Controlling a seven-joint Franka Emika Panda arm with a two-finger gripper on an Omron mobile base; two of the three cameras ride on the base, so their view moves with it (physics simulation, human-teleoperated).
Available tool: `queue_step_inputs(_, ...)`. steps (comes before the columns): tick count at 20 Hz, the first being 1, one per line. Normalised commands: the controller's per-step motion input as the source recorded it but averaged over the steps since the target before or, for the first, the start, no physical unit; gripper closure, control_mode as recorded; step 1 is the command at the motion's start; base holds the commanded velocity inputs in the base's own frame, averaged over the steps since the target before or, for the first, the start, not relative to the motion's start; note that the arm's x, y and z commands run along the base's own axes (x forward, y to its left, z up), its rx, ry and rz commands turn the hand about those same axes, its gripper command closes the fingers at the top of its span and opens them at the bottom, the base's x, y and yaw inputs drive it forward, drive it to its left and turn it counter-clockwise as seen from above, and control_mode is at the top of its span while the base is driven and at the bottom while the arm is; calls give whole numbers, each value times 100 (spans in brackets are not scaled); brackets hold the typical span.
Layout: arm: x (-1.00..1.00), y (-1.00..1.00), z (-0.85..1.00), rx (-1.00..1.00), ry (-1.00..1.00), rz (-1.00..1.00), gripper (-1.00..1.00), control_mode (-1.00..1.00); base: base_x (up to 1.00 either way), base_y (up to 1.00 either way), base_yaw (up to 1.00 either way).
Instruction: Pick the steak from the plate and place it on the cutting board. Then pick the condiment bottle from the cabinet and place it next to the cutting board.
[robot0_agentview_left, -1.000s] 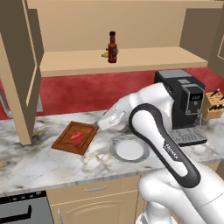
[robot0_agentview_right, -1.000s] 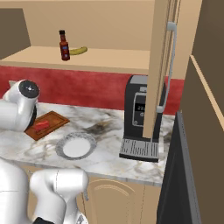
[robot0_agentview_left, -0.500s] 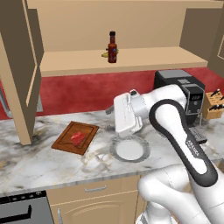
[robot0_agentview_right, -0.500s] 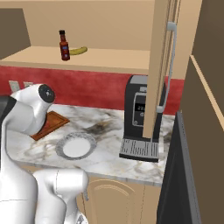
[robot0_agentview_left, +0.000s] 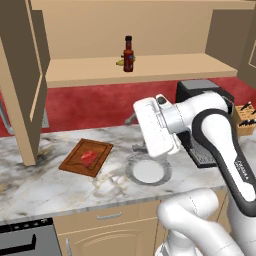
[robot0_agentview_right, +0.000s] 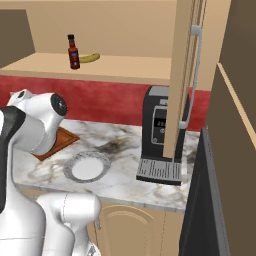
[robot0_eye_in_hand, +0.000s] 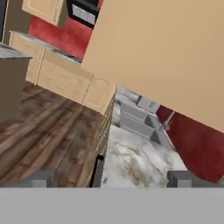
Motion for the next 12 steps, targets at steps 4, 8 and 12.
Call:
queue_step_inputs(4, -37, -9, 33, 3, -19, 7, -100, -100, 0, 0, 0)
queue_step_inputs(8, -21, -11, 22, 7, -11, 3, -100, -100, 0, 0, 0)
queue_step_inputs(12, -1, -19, 3, 9, -1, 0, -100, -100, 0, 0, 0)
